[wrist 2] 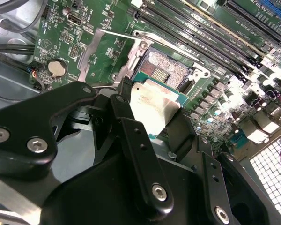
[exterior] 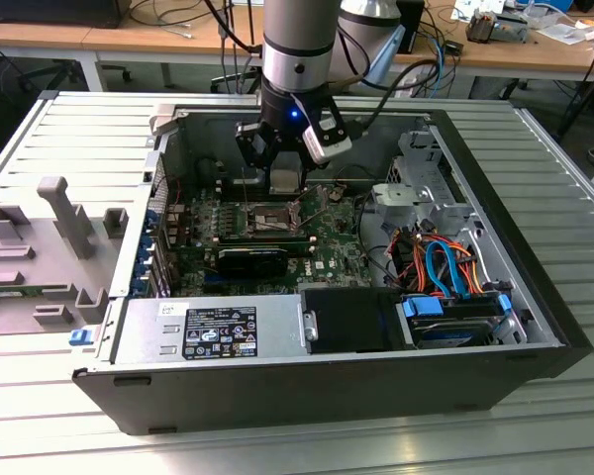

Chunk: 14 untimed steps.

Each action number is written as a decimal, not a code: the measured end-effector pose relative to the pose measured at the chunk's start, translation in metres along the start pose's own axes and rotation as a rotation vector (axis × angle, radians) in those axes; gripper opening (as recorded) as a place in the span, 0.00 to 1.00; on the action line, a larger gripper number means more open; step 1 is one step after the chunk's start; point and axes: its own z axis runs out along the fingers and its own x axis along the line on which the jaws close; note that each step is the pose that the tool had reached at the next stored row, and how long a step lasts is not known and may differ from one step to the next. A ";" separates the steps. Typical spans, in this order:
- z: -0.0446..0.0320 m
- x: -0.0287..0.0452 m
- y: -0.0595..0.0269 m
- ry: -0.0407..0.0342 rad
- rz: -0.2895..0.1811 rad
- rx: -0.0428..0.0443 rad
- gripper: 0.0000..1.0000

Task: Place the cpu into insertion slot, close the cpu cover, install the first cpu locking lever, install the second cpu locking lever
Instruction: 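Place the cpu into insertion slot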

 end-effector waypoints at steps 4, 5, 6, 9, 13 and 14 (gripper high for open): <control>0.0006 0.0000 -0.0005 0.0000 0.000 0.0000 0.54; 0.0007 0.0000 -0.0005 0.0000 0.000 0.0000 0.54; 0.0008 0.0000 -0.0006 0.0000 0.000 0.0000 0.54; 0.0013 0.0000 -0.0009 0.0000 0.000 0.0000 0.54; 0.0020 -0.0001 -0.0014 0.0000 0.000 0.0000 0.54; 0.0021 -0.0001 -0.0014 0.0000 0.000 0.0000 0.54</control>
